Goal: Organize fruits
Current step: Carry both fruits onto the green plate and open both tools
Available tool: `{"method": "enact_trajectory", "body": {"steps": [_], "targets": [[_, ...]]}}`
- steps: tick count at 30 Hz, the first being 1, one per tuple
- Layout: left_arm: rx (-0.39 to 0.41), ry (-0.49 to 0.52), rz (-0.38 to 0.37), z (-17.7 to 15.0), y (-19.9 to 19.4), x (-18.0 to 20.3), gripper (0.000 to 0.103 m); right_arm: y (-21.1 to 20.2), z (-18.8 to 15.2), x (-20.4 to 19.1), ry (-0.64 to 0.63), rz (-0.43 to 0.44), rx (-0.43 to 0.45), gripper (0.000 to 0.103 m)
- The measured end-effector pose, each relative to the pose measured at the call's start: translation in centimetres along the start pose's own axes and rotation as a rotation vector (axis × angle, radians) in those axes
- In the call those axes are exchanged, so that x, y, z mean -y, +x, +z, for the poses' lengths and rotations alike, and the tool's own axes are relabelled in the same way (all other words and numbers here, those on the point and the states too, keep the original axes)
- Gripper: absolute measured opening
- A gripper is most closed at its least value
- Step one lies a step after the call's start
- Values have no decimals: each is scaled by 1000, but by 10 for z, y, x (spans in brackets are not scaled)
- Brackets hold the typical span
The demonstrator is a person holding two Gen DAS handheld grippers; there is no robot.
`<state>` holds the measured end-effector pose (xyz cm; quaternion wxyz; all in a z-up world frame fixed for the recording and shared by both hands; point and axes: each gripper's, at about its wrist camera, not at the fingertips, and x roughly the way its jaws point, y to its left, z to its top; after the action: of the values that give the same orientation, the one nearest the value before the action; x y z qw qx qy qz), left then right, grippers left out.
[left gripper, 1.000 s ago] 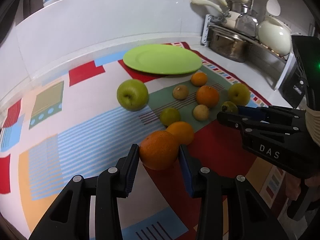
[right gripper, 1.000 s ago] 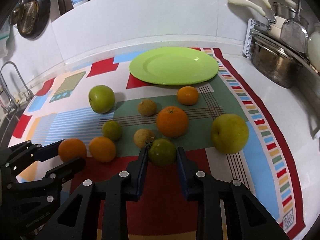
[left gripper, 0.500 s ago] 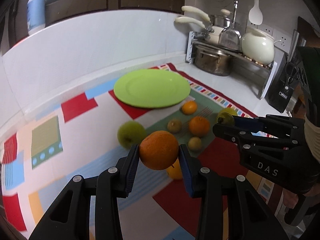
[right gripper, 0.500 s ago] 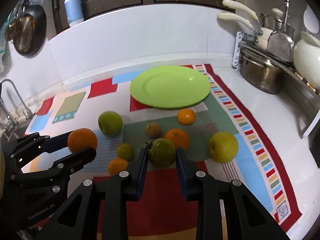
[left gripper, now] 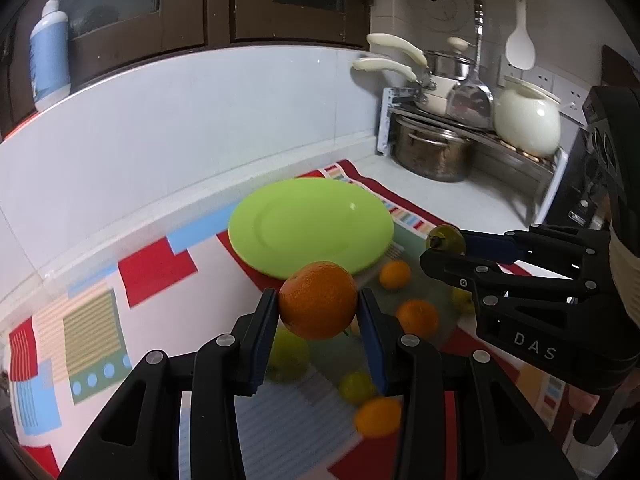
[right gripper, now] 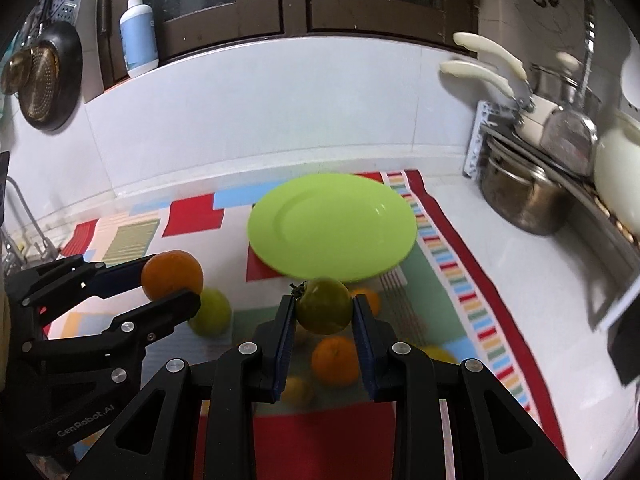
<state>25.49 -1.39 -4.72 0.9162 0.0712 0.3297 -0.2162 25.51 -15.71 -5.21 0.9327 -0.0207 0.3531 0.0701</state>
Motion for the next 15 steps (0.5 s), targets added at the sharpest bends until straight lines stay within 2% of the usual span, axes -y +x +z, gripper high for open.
{"method": "enact_trajectory", "body": {"steps": [7, 15], "targets": [[-11, -28, 13, 30, 28, -7, 40, 28, 32, 16, -43, 42, -32, 29], [-78, -35, 26, 54, 72, -13, 40, 75, 61, 33, -79, 84, -98, 29]]}}
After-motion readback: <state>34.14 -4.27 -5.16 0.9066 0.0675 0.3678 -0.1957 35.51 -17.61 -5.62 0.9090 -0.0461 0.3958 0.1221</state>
